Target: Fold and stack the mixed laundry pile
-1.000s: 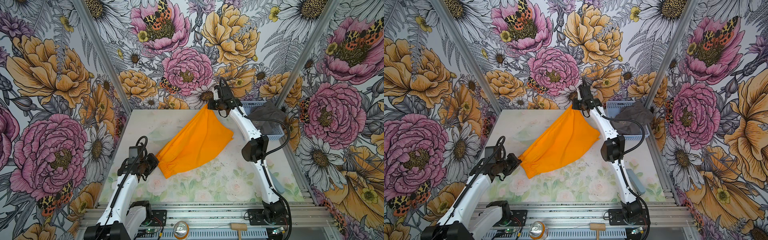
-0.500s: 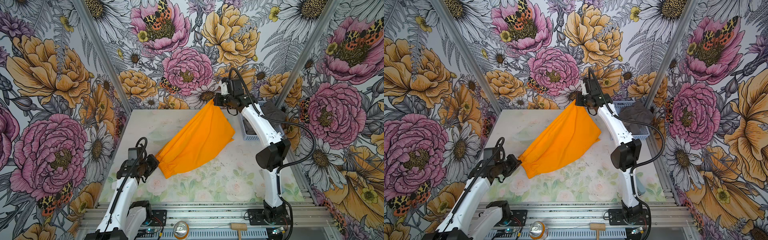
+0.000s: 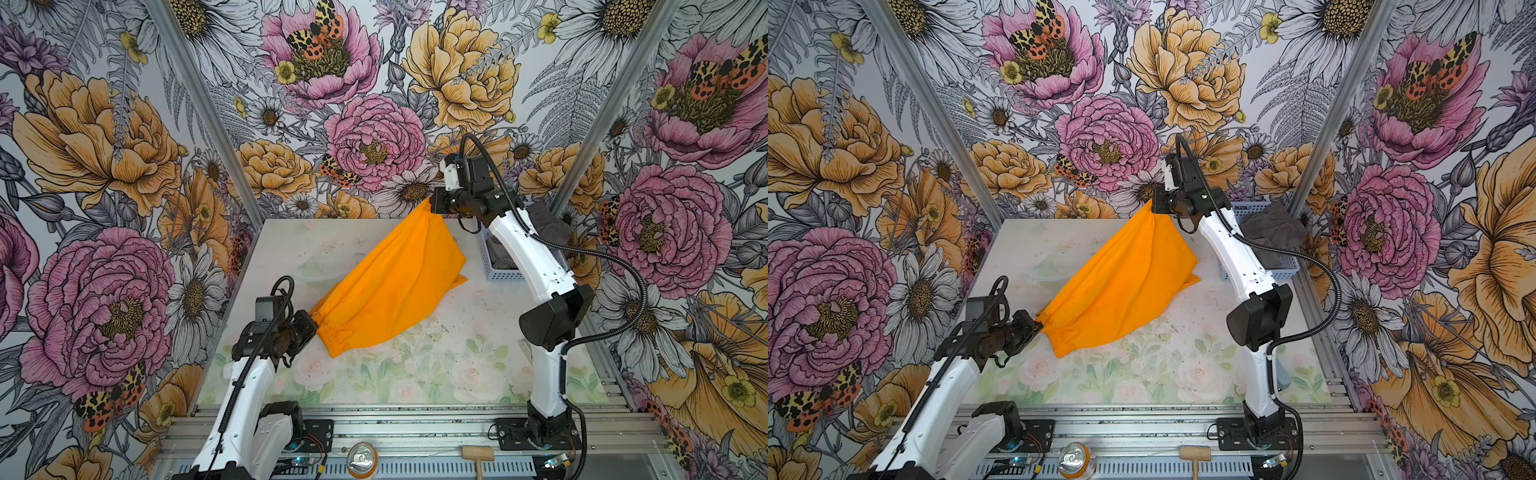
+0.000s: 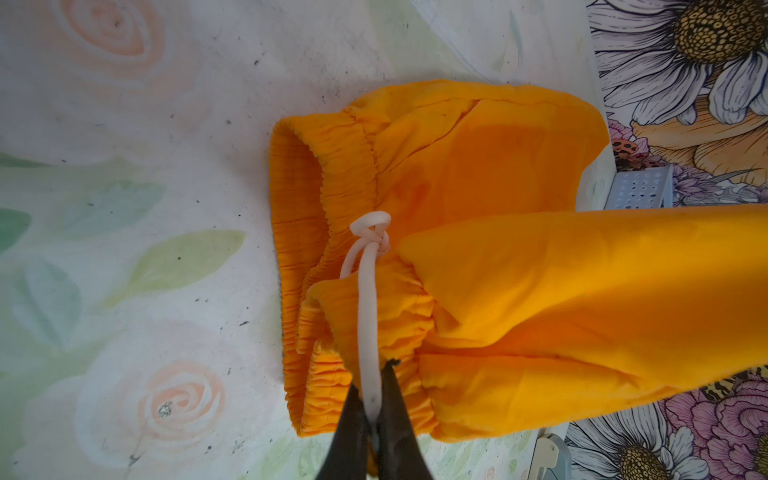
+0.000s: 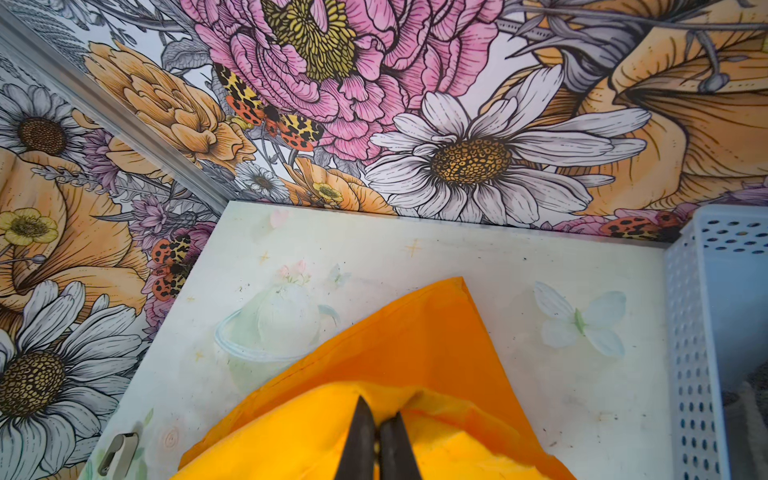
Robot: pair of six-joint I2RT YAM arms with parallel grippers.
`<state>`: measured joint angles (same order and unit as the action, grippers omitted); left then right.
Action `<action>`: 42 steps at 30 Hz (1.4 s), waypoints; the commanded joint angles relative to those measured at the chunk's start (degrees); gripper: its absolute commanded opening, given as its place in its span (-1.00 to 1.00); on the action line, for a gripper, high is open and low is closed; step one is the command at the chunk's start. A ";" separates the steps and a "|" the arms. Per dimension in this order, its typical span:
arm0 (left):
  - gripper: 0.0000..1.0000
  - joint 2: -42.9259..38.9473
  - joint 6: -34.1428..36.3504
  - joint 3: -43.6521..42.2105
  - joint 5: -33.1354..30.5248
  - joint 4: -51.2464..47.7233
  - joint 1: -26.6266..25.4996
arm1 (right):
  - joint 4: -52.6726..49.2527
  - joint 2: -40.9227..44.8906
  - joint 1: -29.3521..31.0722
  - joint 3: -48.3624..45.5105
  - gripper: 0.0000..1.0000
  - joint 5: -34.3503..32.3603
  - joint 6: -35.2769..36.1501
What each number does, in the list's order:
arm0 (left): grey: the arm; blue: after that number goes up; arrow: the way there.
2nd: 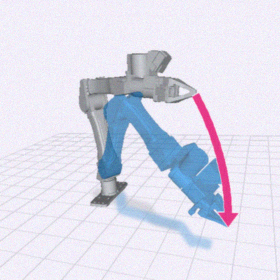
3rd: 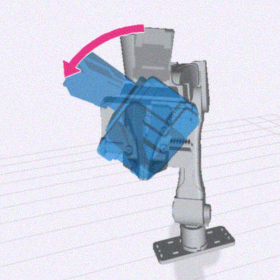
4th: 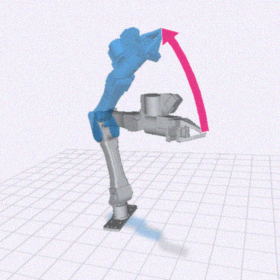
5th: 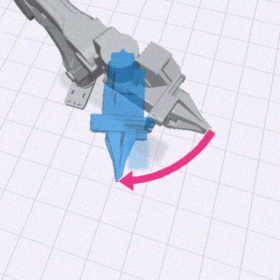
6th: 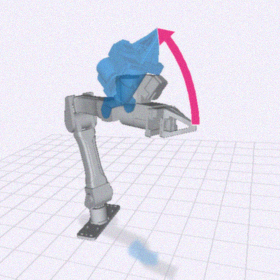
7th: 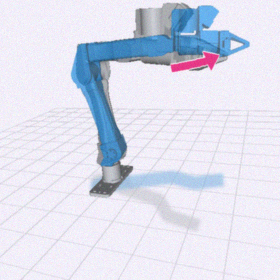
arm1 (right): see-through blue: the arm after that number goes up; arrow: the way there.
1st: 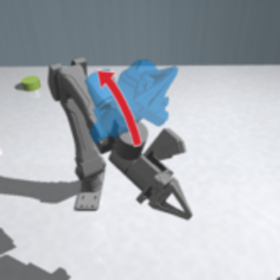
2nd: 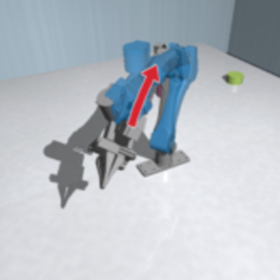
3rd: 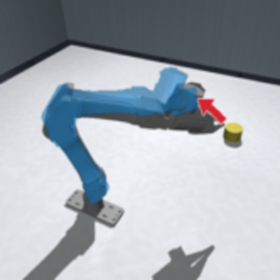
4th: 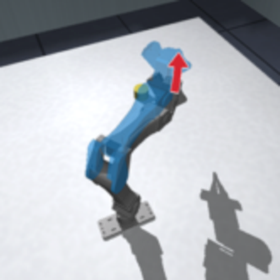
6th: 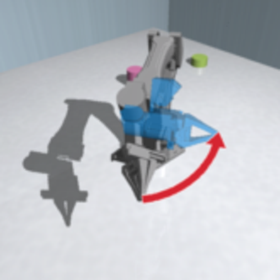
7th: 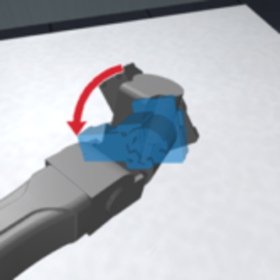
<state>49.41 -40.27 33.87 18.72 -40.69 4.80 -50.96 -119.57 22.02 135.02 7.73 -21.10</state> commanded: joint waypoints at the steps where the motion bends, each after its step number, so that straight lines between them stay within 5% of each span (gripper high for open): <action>1: -1.00 0.98 1.33 2.28 -1.57 -0.37 0.91 | 0.34 -5.75 -1.24 3.81 -1.00 -2.02 1.18; 14: -1.00 7.24 2.38 3.65 -0.74 5.30 5.45 | 0.76 -25.39 -3.65 23.77 -1.00 0.34 -1.82; 31: -1.00 17.84 4.12 2.72 -0.83 13.26 8.61 | 9.42 -34.68 -3.99 23.93 -0.99 1.28 -5.42; 32: -0.97 18.45 4.22 2.49 -1.18 13.56 8.67 | 10.41 -35.47 -4.05 23.97 -0.84 1.58 -5.76; 36: -0.34 19.42 4.01 2.16 -3.21 14.45 9.39 | 11.59 -36.98 -4.43 24.19 -0.30 1.34 -6.67; 39: 0.16 17.40 3.13 2.58 -5.07 14.25 9.52 | 11.55 -34.35 -4.77 21.25 -0.13 0.81 -6.39; 42: 0.41 14.11 2.81 3.57 -7.54 12.41 9.57 | 11.58 -29.59 -4.66 15.86 -0.06 -0.49 -4.30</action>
<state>66.74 -37.60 36.36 15.16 -27.77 13.80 -41.25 -155.13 17.54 153.91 9.21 -26.92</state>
